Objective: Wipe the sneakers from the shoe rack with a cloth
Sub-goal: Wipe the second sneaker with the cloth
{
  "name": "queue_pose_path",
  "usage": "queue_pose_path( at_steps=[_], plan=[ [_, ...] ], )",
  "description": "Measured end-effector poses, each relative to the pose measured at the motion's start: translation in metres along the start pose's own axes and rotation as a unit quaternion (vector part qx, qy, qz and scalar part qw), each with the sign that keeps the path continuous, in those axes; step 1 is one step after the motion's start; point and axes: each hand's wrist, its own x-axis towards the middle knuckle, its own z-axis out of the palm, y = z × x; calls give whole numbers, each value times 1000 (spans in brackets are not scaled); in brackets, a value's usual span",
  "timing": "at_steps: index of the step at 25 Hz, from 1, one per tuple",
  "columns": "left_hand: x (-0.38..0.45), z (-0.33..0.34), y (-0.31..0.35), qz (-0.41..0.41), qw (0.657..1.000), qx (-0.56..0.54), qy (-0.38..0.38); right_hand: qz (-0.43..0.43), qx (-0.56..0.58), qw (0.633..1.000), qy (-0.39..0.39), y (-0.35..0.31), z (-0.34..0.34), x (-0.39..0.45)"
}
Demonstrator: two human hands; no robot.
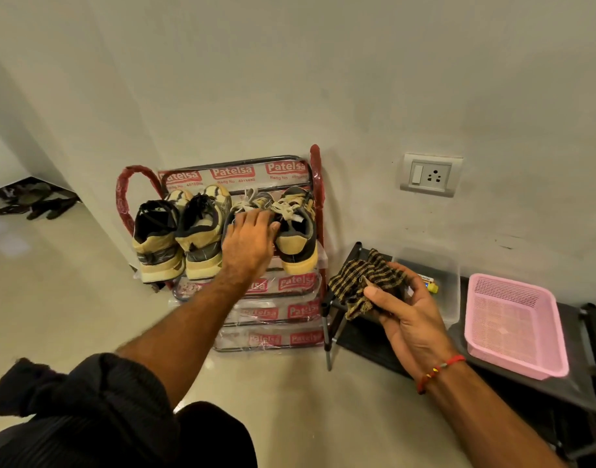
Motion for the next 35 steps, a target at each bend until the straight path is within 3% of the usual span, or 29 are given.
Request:
queue_pose_path(
  at_steps=[2,4,6,13,17,21,27,31,35],
  plan=[
    [10,-18,-30,-26,995,66,-74,-6,-4,1000,-1,-1,-1,-2],
    [16,-33,-54,-32,968,118,-220,-11,-12,1000,-3,-4,-2,-4],
    [19,-42,-69,-10,944,155,-292,-8,-17,1000,-2,-4,-3,-5],
    [18,-51,-52,-12,976,113,-183,-1,-64,998,0,1,-7,-4],
    [-7,-107,-41,4,982,75,-172,-9,-60,998,-16,-1,-10,-7],
    [-50,-182,-22,23,983,-67,-168,-15,-137,990,-16,-8,-13,-17],
    [-118,-241,45,6,938,-283,-199,-45,-216,975,16,-25,-14,-42],
    [-137,-189,85,-63,884,-394,-242,-60,-258,964,-3,-43,-30,-53],
    [-147,-105,111,-131,839,-451,-275,-88,-222,970,48,-49,-50,-57]
  ],
)
